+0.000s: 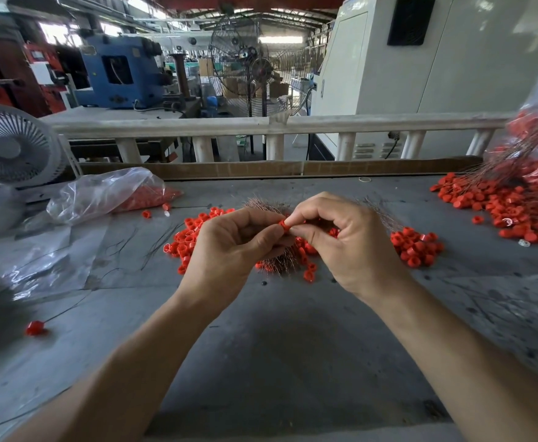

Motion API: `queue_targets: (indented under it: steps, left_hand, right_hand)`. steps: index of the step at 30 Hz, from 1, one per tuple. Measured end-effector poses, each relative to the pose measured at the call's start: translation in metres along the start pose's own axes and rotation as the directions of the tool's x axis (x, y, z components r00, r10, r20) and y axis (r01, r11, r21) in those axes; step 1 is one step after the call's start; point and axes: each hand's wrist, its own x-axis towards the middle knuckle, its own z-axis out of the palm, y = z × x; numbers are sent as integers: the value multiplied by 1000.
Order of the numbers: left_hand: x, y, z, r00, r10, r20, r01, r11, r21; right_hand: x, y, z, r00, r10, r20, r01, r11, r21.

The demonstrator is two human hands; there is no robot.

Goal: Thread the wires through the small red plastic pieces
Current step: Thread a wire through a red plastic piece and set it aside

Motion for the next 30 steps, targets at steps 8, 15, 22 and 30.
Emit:
queue_targets:
  steps: [8,15,22,30]
  left_hand:
    - [1,-1,-2,1000,-2,-21,2,1000,-3]
    - [2,-1,-3,1000,-13,-13,13,1000,-28]
    - [2,-2,-2,998,60,-29,-58,997,45]
    - [1,-5,-2,985,168,-43,-156,968,196]
  right_hand:
    - [2,-4,7,992,-124,-39,116,980,-164]
    - [3,-1,4,989,-144,-15,140,977,-160]
    - [3,-1,5,991,-135,-16,131,977,-169]
    - [2,0,6,996,-81,-29,78,992,-100]
